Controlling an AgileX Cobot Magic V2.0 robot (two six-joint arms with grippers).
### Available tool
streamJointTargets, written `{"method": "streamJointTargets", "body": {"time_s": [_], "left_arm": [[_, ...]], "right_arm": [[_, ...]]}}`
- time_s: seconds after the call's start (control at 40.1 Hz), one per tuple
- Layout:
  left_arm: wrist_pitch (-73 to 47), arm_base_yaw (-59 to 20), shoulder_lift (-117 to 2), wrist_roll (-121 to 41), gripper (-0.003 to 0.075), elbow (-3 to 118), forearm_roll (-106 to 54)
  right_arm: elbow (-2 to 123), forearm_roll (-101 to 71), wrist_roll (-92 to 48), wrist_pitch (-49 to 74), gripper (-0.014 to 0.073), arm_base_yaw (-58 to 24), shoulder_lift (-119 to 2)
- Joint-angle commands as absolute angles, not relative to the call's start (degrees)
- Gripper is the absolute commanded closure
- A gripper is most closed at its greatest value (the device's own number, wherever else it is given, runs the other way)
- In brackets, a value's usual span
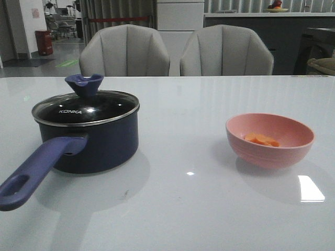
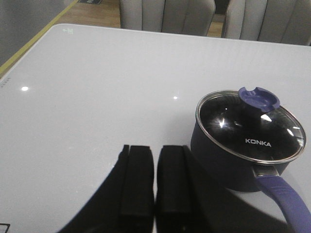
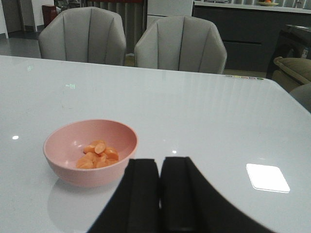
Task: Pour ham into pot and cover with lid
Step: 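Move the left gripper toward the purple knob of the glass lid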
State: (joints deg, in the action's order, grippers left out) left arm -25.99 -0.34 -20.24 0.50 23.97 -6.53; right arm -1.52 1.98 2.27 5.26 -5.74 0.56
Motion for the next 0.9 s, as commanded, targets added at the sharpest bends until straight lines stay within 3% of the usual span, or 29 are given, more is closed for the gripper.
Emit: {"method": "streamJointTargets", "body": {"time_s": [0.0, 0.225, 0.3, 0.424, 0.524, 0.674, 0.874], "left_arm": [[-20.9, -1.2, -21.4, 1.0, 0.0607, 26.0, -6.3], [-21.2, -1.0, -21.5, 1.0, 0.0569, 26.0, -6.2], [-21.5, -1.0, -21.5, 1.0, 0.0475, 26.1, -6.2], [-21.5, -1.0, -21.6, 1.0, 0.0222, 26.1, -6.2], [-21.5, -1.0, -22.2, 1.0, 0.0100, 26.1, -6.2], [-22.7, -2.5, -25.5, 1.0, 0.0084, 28.0, -6.2], [-31.3, -7.9, -38.5, 1.0, 0.0085, 39.8, -4.2]], "right_arm": [[-1.3, 2.9, 2.0, 1.1, 0.0448, -5.2, 1.7], [-1.3, 2.9, 2.0, 1.1, 0.0448, -5.2, 1.7], [-1.3, 2.9, 2.0, 1.1, 0.0448, -5.2, 1.7], [-1.3, 2.9, 2.0, 1.1, 0.0448, -5.2, 1.7], [-1.3, 2.9, 2.0, 1.1, 0.0448, -5.2, 1.7], [-1.3, 2.9, 2.0, 1.1, 0.0448, -5.2, 1.7], [-1.3, 2.9, 2.0, 1.1, 0.0448, -5.2, 1.7]]}}
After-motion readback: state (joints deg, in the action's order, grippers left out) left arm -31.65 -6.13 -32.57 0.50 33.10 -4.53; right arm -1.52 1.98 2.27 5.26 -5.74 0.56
